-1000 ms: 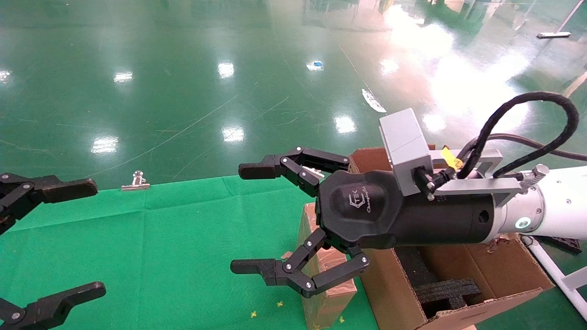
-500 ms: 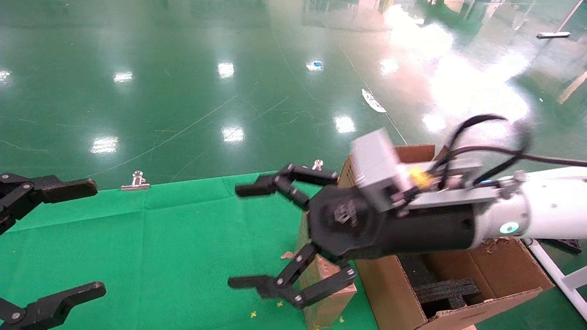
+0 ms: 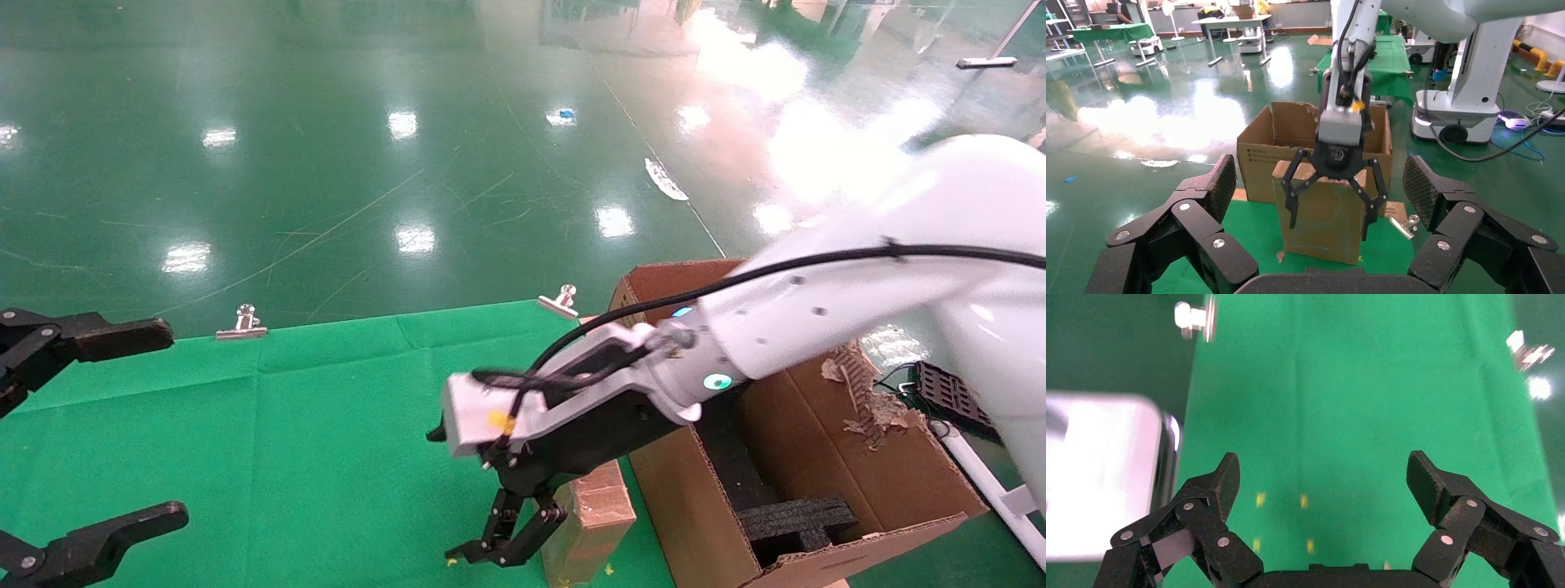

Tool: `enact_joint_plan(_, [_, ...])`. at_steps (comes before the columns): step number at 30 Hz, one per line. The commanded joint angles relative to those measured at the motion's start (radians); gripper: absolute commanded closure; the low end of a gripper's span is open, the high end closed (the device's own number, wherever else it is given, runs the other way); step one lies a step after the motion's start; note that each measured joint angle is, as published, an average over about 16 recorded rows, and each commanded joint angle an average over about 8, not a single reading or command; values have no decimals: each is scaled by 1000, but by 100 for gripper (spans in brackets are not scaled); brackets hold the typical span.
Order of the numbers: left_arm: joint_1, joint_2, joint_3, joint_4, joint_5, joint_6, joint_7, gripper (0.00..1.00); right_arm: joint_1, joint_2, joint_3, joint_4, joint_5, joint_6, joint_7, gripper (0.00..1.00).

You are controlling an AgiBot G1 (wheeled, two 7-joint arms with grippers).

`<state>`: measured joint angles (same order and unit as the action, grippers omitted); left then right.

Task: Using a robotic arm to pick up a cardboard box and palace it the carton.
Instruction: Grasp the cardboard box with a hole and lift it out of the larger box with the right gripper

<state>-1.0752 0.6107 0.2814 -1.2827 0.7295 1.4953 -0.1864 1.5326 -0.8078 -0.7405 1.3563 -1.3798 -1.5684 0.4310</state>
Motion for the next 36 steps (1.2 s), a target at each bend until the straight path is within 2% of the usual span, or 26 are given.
enact_joint_plan(1, [0, 0, 0, 0, 0, 0, 0, 0, 55, -27, -60, -1, -50, -12, 24, 0])
enact_joint_plan(10, [0, 0, 1, 0, -1, 0, 0, 0, 319, 17, -289, -1, -36, -16, 72, 0])
enact_joint_plan(15, [0, 0, 1, 0, -1, -1, 1, 0, 427, 28, -418, -1, -51, -13, 93, 0])
enact_joint_plan(24, [0, -1, 2, 0, -1, -1, 1, 0, 540, -3, -626, -1, -73, -4, 142, 0])
enact_joint_plan(36, [-1, -1, 3, 0, -2, -1, 1, 0, 652, -85, -813, -3, -90, 7, 277, 0])
